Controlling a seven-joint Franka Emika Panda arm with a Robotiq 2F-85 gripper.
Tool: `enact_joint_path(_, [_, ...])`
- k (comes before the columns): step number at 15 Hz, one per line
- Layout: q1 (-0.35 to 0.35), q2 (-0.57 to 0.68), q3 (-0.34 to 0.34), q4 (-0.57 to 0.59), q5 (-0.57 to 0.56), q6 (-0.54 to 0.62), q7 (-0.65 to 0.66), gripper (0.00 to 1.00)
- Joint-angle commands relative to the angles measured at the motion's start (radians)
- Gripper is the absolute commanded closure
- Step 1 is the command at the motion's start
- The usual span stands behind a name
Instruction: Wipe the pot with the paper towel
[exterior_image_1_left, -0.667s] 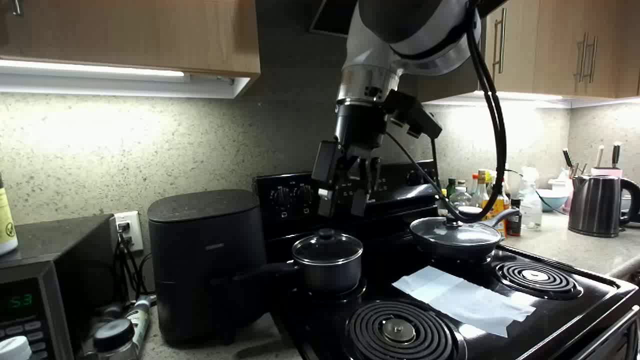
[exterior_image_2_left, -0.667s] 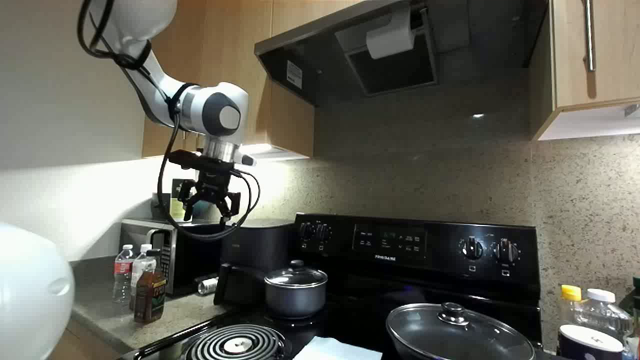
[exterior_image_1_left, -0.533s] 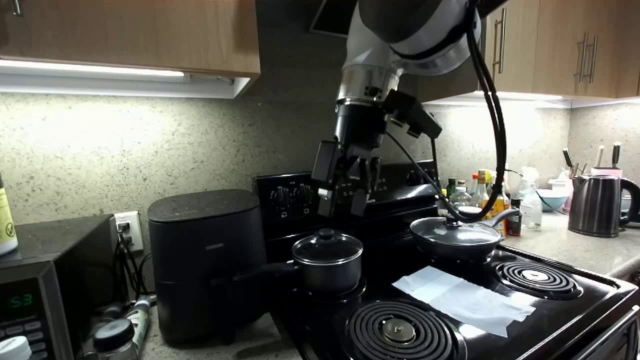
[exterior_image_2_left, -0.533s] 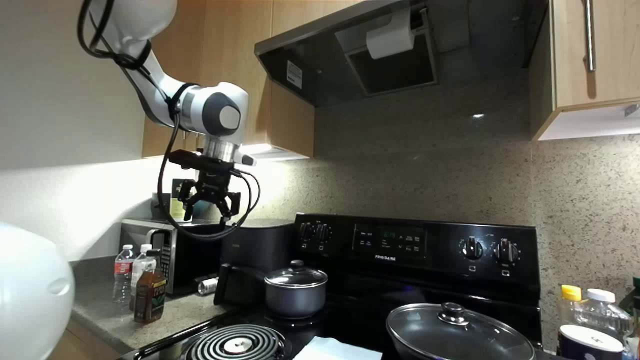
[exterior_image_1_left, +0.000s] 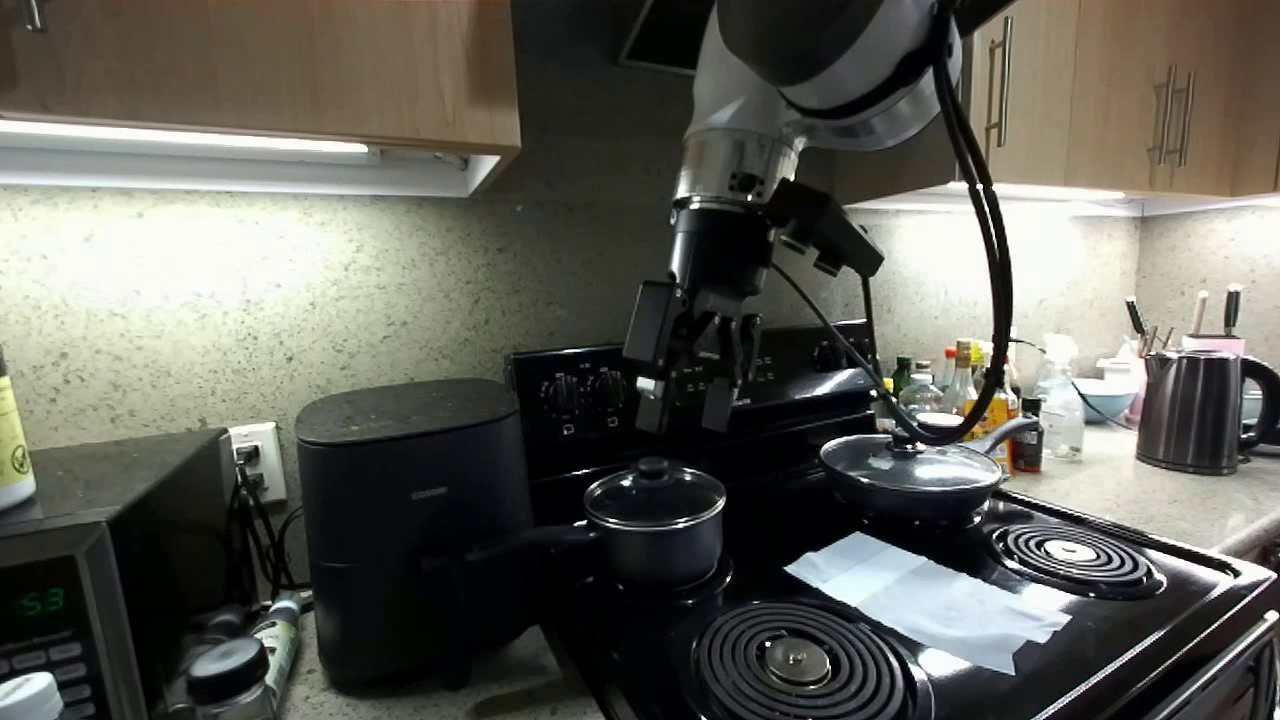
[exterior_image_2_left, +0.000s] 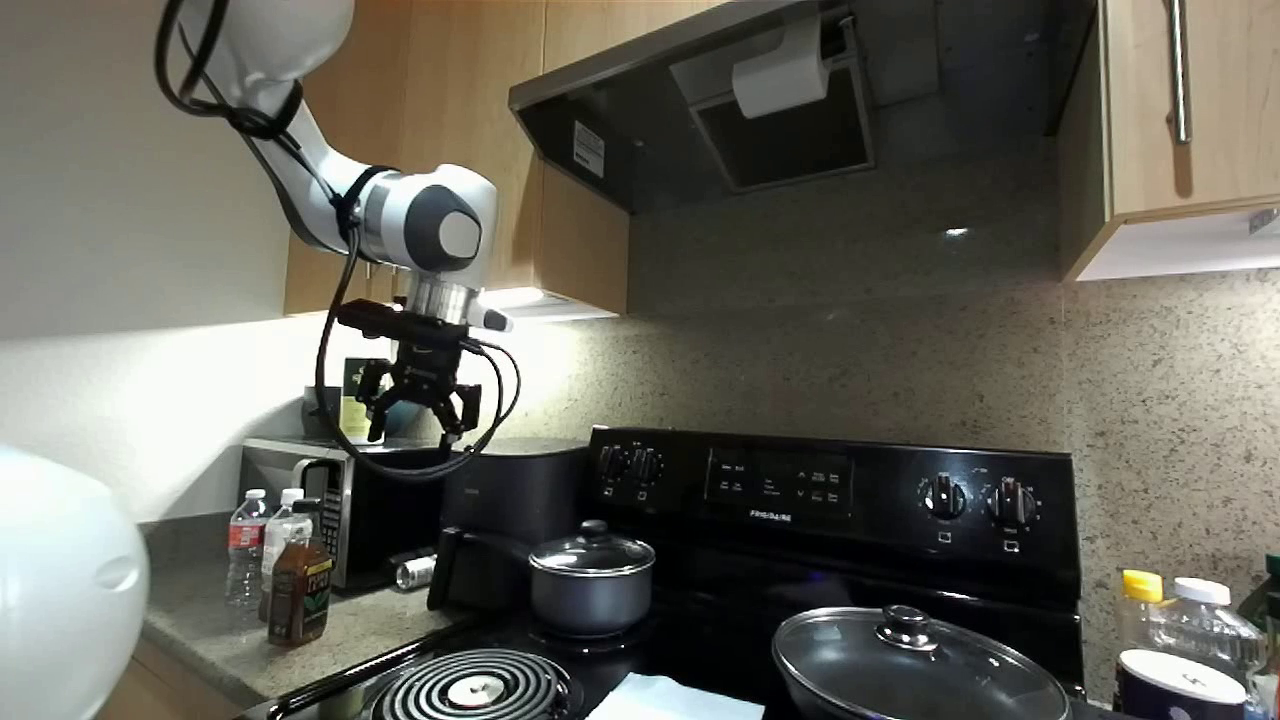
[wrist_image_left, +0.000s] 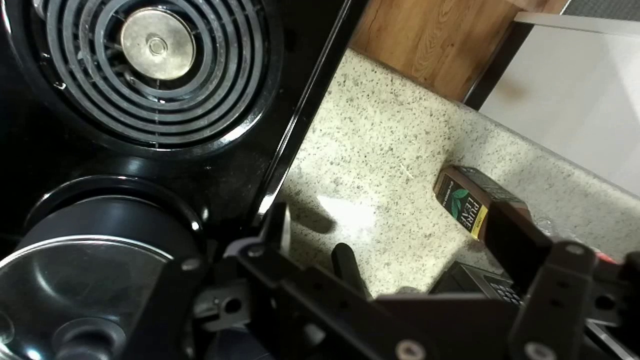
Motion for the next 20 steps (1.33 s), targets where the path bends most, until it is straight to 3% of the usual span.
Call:
enact_joint_path(1, [-0.039, -0.002, 0.013, -0.017, -0.017, 0.007, 0.025, 0.00])
enact_joint_path(10, [-0.201, -0.096, -0.037, -0.217, -0.094, 0.021, 0.306, 0.00])
enact_joint_path(15, [-0.259, -0.190, -0.026, -0.332, -0.125, -0.027, 0.515, 0.00])
enact_joint_path(16, [-0.256, -0.204, -0.029, -0.342, -0.108, -0.043, 0.513, 0.00])
enact_joint_path(17, [-0.249, -0.138, -0.038, -0.292, -0.105, -0.022, 0.460, 0.00])
enact_joint_path(20, [-0.252, -0.177, -0.034, -0.323, -0.104, -0.033, 0.482, 0.00])
